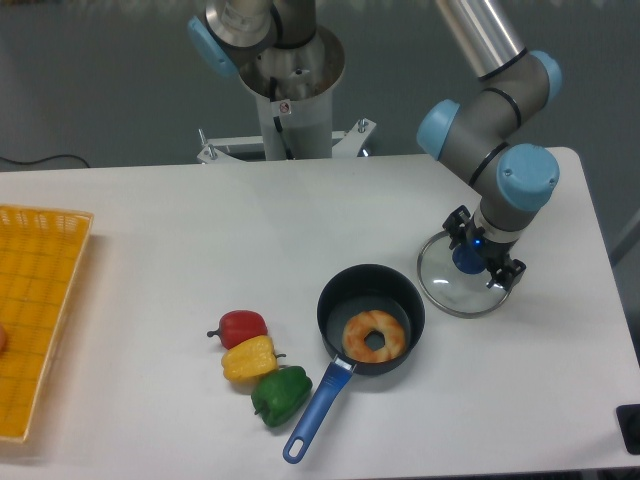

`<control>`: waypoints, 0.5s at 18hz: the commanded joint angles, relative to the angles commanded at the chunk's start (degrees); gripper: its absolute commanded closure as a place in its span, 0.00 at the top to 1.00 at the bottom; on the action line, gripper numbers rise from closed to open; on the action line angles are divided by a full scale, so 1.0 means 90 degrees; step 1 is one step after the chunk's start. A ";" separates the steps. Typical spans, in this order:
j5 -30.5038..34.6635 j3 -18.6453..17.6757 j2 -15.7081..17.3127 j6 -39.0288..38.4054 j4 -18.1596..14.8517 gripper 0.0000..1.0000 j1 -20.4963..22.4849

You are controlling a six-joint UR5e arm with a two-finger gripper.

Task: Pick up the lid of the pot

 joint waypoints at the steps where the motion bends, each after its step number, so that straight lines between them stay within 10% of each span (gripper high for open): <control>1: -0.0010 0.0010 -0.0010 0.0010 0.0000 0.95 0.0000; 9: 0.0010 0.0010 0.0000 0.0175 -0.0039 0.81 0.0000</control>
